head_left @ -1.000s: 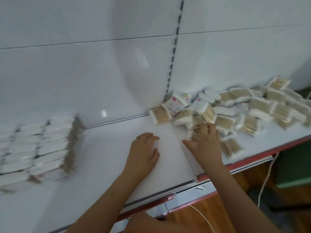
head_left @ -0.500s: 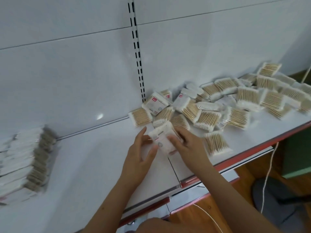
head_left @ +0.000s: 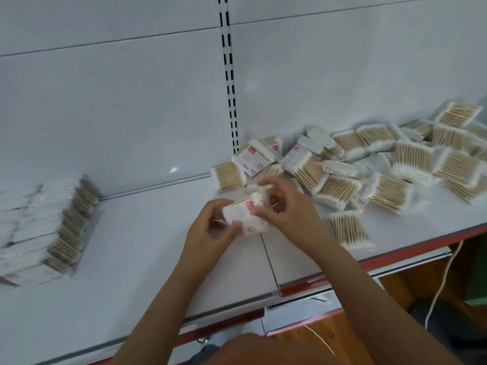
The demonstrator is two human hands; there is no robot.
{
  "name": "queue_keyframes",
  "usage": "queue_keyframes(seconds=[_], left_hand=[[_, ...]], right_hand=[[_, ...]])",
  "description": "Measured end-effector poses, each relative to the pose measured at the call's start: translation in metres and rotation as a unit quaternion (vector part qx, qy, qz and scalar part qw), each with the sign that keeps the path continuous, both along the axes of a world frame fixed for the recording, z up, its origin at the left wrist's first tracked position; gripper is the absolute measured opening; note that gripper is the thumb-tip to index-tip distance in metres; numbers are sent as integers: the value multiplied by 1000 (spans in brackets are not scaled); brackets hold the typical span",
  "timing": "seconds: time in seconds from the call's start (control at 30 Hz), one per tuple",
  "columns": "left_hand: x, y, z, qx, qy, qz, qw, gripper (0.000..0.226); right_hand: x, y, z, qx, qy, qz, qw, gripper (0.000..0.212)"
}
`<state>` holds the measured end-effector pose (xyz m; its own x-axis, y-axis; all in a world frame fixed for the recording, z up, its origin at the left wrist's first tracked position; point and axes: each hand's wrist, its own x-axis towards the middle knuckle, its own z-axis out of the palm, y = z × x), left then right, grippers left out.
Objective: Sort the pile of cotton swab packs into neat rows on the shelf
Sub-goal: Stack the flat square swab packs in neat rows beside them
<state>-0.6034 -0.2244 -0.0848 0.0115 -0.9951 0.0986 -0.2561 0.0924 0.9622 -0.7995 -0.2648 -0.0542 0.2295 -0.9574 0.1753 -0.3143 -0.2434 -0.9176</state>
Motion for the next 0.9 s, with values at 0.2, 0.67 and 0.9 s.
queue_keyframes(seconds=[0.2, 0.67, 0.9], left_hand=[[1, 0, 0, 18, 69, 48, 996, 34], [-1, -6, 10, 61, 222, 109, 967, 28], [4, -10, 2, 89, 267, 97, 955, 46]], right_hand=[[-19, -19, -8, -54, 95, -122, 987, 34], [19, -23, 2, -110, 64, -217, 968, 47], [65, 23, -16, -255, 85, -107, 957, 32]])
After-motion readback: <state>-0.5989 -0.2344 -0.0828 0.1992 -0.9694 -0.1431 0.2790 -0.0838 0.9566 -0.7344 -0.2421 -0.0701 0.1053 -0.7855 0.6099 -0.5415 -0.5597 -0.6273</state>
